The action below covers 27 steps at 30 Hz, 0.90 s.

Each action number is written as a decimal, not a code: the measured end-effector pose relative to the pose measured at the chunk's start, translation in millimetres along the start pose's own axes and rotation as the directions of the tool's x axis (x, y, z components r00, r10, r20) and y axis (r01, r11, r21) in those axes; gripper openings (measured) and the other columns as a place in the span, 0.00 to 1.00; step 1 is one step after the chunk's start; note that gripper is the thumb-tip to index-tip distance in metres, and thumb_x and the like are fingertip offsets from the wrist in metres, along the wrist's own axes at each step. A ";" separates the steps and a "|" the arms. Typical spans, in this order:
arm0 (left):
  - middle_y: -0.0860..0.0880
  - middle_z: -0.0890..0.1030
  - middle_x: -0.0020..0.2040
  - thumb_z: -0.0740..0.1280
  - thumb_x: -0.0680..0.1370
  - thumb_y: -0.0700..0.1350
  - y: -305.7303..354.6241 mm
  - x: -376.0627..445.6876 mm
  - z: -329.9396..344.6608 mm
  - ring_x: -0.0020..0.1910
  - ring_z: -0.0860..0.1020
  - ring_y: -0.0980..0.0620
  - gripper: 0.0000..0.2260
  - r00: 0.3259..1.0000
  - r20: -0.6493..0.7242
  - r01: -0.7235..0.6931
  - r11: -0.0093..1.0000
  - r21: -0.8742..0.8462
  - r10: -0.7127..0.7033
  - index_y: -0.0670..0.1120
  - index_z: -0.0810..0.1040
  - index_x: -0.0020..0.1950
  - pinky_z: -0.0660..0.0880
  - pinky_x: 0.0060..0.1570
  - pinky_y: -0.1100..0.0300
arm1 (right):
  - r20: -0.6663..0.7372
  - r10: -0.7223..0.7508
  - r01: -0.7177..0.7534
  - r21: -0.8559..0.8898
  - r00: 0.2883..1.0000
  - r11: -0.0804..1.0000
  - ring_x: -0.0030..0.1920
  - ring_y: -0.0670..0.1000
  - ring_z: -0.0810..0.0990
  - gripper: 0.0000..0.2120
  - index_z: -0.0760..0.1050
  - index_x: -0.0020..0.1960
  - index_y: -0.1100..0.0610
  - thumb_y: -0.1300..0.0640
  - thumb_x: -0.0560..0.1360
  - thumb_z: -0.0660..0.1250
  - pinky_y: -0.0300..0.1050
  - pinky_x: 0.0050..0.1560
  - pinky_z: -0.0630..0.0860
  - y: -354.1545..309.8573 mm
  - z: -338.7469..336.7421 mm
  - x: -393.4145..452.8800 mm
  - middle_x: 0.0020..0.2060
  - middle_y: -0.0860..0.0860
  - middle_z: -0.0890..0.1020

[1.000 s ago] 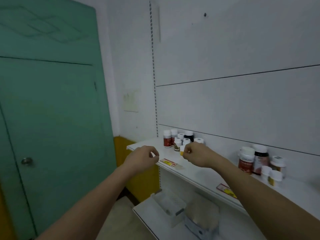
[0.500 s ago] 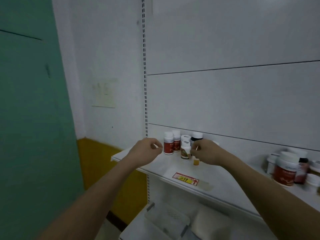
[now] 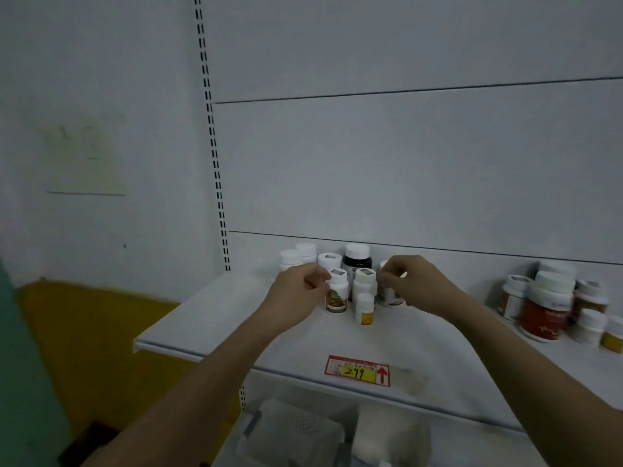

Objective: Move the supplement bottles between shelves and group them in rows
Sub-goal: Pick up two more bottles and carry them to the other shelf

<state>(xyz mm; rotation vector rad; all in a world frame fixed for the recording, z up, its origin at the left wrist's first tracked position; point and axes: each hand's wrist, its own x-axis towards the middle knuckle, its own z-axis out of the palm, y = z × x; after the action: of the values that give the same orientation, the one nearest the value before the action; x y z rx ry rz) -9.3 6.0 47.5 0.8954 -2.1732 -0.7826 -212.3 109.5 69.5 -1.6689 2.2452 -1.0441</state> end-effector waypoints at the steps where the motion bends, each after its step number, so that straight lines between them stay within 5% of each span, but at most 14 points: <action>1: 0.51 0.82 0.51 0.67 0.78 0.42 -2.7 5.8 4.9 0.49 0.79 0.54 0.09 1.000 0.001 -0.010 0.999 -0.040 0.010 0.49 0.81 0.56 0.74 0.48 0.65 | -0.024 0.001 -0.001 0.018 1.000 1.000 0.39 0.47 0.80 0.06 0.78 0.45 0.53 0.56 0.79 0.64 0.45 0.41 0.79 3.3 1.2 6.5 0.40 0.48 0.82; 5: 0.55 0.76 0.59 0.68 0.78 0.43 -18.6 28.0 20.2 0.56 0.76 0.57 0.14 0.996 -0.036 -0.083 0.991 -0.102 0.079 0.53 0.77 0.63 0.73 0.54 0.65 | -0.072 -0.005 0.010 0.063 0.997 0.998 0.45 0.49 0.81 0.05 0.79 0.51 0.52 0.53 0.77 0.67 0.48 0.48 0.81 15.2 15.5 32.1 0.49 0.47 0.82; 8: 0.55 0.76 0.60 0.69 0.78 0.45 -26.9 47.3 26.7 0.57 0.76 0.57 0.15 0.996 -0.023 -0.087 0.985 -0.150 0.085 0.54 0.76 0.64 0.75 0.57 0.61 | -0.071 0.011 -0.007 0.066 0.997 0.998 0.42 0.48 0.82 0.10 0.78 0.57 0.52 0.51 0.77 0.68 0.43 0.42 0.80 16.7 25.6 44.1 0.51 0.47 0.81; 10: 0.56 0.76 0.60 0.69 0.78 0.47 -33.5 57.6 29.7 0.58 0.76 0.57 0.15 0.995 0.041 -0.089 0.986 -0.138 0.096 0.57 0.76 0.64 0.75 0.58 0.59 | -0.029 0.023 -0.021 0.059 0.999 0.998 0.37 0.48 0.83 0.11 0.76 0.58 0.50 0.51 0.77 0.69 0.39 0.34 0.80 17.4 31.7 51.1 0.48 0.46 0.80; 14: 0.57 0.80 0.60 0.69 0.77 0.48 -50.7 73.1 38.9 0.57 0.79 0.60 0.15 0.972 0.201 -0.089 0.980 -0.180 0.125 0.61 0.76 0.62 0.79 0.56 0.58 | 0.029 0.032 -0.033 0.033 0.999 0.999 0.38 0.45 0.82 0.14 0.76 0.61 0.49 0.54 0.77 0.69 0.43 0.40 0.82 21.3 41.5 58.9 0.44 0.43 0.79; 20: 0.66 0.80 0.59 0.67 0.77 0.48 -66.2 72.9 42.0 0.60 0.77 0.64 0.17 0.952 0.223 -0.113 0.919 -0.378 0.209 0.69 0.76 0.59 0.75 0.53 0.70 | -0.033 0.062 -0.058 0.094 0.998 0.994 0.41 0.49 0.84 0.16 0.77 0.62 0.52 0.53 0.76 0.70 0.48 0.47 0.82 28.5 46.6 54.3 0.47 0.48 0.82; 27: 0.62 0.81 0.59 0.67 0.78 0.42 -74.8 78.4 47.4 0.59 0.79 0.61 0.18 0.954 0.216 -0.089 0.885 -0.456 0.208 0.63 0.74 0.61 0.75 0.54 0.69 | -0.020 0.101 -0.097 0.149 0.995 0.984 0.38 0.49 0.84 0.16 0.77 0.62 0.55 0.55 0.75 0.71 0.46 0.45 0.82 28.4 48.2 51.7 0.51 0.52 0.82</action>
<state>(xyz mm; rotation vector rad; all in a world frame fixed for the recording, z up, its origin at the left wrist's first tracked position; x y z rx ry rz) -60.2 -84.8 -8.7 0.4020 -2.1151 -1.3096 -229.1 46.3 30.3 -1.4770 2.1829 -1.1848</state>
